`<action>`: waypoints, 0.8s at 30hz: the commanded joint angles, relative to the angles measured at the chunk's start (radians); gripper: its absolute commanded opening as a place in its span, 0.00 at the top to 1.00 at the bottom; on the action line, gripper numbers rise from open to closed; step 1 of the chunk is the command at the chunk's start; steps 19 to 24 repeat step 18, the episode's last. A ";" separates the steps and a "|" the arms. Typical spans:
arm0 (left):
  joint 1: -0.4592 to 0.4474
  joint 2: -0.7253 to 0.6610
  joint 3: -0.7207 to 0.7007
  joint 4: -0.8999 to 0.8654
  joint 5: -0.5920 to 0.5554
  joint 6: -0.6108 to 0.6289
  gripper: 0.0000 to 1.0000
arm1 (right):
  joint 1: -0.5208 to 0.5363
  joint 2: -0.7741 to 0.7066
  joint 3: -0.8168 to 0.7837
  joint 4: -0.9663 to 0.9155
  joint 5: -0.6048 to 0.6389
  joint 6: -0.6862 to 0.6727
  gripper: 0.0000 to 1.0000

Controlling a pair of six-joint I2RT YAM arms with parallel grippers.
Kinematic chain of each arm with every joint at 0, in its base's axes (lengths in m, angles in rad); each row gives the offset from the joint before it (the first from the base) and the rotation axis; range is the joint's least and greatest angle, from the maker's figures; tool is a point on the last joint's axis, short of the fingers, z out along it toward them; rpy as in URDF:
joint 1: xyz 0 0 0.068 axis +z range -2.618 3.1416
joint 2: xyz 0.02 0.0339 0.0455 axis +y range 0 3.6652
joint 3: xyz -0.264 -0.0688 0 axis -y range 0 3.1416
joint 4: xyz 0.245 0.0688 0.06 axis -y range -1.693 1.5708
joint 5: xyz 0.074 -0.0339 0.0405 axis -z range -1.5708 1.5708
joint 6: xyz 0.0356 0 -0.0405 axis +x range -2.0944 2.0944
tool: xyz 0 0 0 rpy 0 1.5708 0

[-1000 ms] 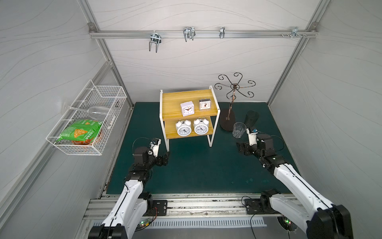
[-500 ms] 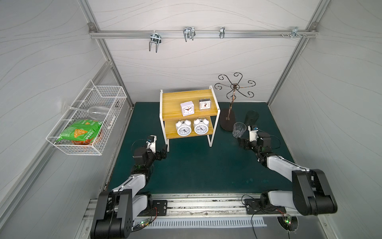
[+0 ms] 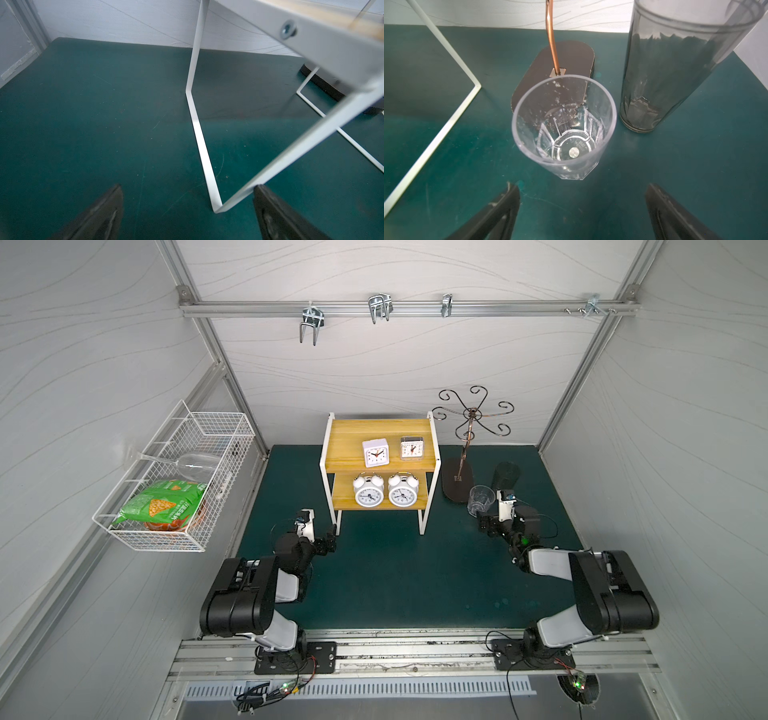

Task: Place the alarm clocks on the shelf by style
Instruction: Reset both arms

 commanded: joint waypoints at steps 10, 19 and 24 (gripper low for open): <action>0.009 0.027 0.015 0.153 -0.077 -0.024 0.00 | -0.003 0.040 -0.015 0.098 0.074 0.012 0.01; 0.009 0.031 0.023 0.144 -0.092 -0.029 0.00 | -0.004 0.040 -0.012 0.091 0.071 0.012 0.01; 0.009 0.031 0.023 0.144 -0.092 -0.029 0.00 | -0.004 0.040 -0.012 0.091 0.071 0.012 0.01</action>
